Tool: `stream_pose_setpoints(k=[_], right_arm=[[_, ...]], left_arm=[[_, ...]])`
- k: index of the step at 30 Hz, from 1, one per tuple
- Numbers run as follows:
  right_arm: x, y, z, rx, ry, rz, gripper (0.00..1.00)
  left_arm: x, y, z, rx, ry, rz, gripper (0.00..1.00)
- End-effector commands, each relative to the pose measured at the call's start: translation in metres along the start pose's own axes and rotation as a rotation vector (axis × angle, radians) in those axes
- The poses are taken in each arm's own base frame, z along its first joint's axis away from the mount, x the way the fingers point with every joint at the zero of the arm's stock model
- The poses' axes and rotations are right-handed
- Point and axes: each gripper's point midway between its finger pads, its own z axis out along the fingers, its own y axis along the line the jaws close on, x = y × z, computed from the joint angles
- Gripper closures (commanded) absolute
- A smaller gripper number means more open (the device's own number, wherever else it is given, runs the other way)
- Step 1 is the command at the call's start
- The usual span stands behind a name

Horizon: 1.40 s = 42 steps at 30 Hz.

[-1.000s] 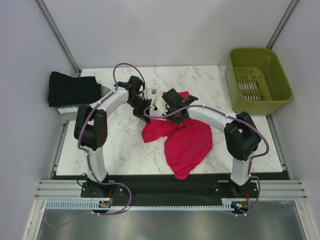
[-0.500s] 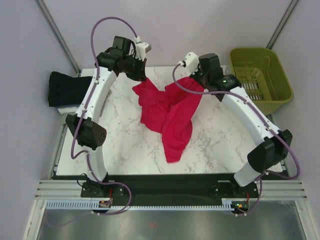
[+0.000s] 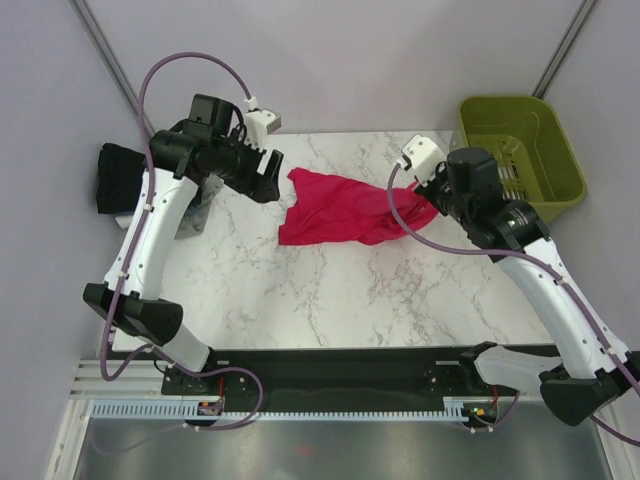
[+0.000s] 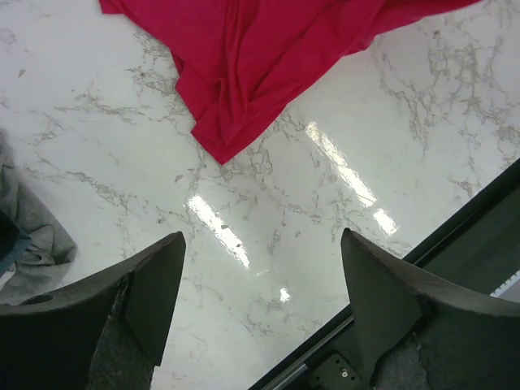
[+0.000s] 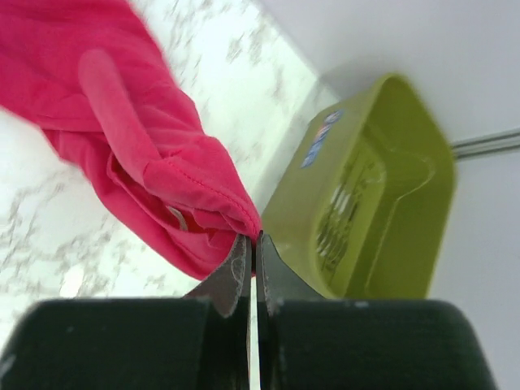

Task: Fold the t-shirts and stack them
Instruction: Flatten the tshirt out

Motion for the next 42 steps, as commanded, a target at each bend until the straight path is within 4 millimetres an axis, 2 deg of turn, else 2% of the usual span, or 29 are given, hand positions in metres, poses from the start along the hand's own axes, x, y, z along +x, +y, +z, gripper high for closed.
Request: stream_pose_setpoints(k=[1,3,5,7,9,10,11,12,13,15,16,20,21,23,24,25,29,30,31,36,37,39,40,41,42], right_arm=[[0.039,0.04,0.022,-0.12,0.115,0.004,1.0],[0.048,0.051,0.026,-0.152,0.134,0.021,1.0],[0.052,0.058,0.029,-0.173,0.141,0.028,1.0],[0.055,0.065,0.034,-0.194,0.151,0.045,1.0],[0.056,0.066,0.038,-0.196,0.159,0.046,1.0],[0.055,0.066,0.039,-0.197,0.16,0.047,1.0],[0.054,0.066,0.04,-0.196,0.159,0.049,1.0],[0.053,0.065,0.042,-0.194,0.157,0.052,1.0],[0.053,0.065,0.043,-0.193,0.161,0.05,1.0],[0.056,0.064,0.047,-0.186,0.17,0.051,1.0],[0.058,0.064,0.048,-0.184,0.177,0.051,1.0],[0.061,0.063,0.053,-0.186,0.187,0.075,1.0],[0.062,0.062,0.054,-0.184,0.191,0.076,1.0],[0.065,0.062,0.056,-0.181,0.203,0.078,1.0],[0.066,0.062,0.058,-0.182,0.208,0.079,1.0],[0.065,0.062,0.059,-0.182,0.208,0.078,1.0],[0.062,0.061,0.063,-0.185,0.207,0.083,1.0],[0.063,0.061,0.065,-0.184,0.214,0.08,1.0],[0.063,0.061,0.066,-0.182,0.215,0.08,1.0],[0.066,0.063,0.067,-0.188,0.221,0.081,1.0],[0.067,0.064,0.067,-0.188,0.222,0.081,1.0],[0.07,0.066,0.067,-0.19,0.225,0.08,1.0],[0.07,0.066,0.068,-0.189,0.225,0.079,1.0],[0.071,0.066,0.068,-0.187,0.225,0.081,1.0],[0.073,0.066,0.068,-0.186,0.227,0.08,1.0]], left_arm=[[0.011,0.018,0.012,-0.061,0.06,0.014,0.15],[0.012,0.009,0.019,0.002,0.078,0.017,0.17],[0.025,0.0,0.034,0.069,0.127,0.03,0.22],[0.055,0.004,0.062,0.074,0.244,0.035,0.25],[0.067,0.016,0.082,0.041,0.271,0.088,0.3],[0.088,0.018,0.091,0.036,0.307,0.101,0.32],[0.084,0.03,0.101,-0.014,0.27,0.171,0.34],[0.09,0.032,0.104,-0.026,0.275,0.208,0.34],[0.108,0.025,0.111,-0.014,0.316,0.254,0.34],[0.118,0.023,0.121,0.0,0.328,0.338,0.35],[0.129,0.018,0.127,0.02,0.348,0.345,0.35],[0.152,0.018,0.15,0.059,0.417,0.333,0.35],[0.139,0.028,0.166,0.018,0.368,0.36,0.34],[0.133,0.038,0.174,-0.02,0.374,0.373,0.34],[0.138,0.04,0.185,-0.01,0.395,0.365,0.34],[0.13,0.042,0.19,-0.017,0.378,0.359,0.34],[0.128,0.044,0.217,0.002,0.394,0.324,0.34],[0.121,0.046,0.22,-0.002,0.382,0.322,0.34],[0.126,0.046,0.229,0.004,0.398,0.31,0.34],[0.123,0.055,0.25,-0.013,0.414,0.299,0.35],[0.126,0.056,0.253,-0.011,0.424,0.298,0.38],[0.124,0.056,0.254,-0.012,0.416,0.295,0.49],[0.123,0.055,0.254,-0.012,0.414,0.289,0.58],[0.122,0.055,0.254,-0.01,0.412,0.288,0.73],[0.122,0.055,0.254,-0.01,0.412,0.288,0.82]])
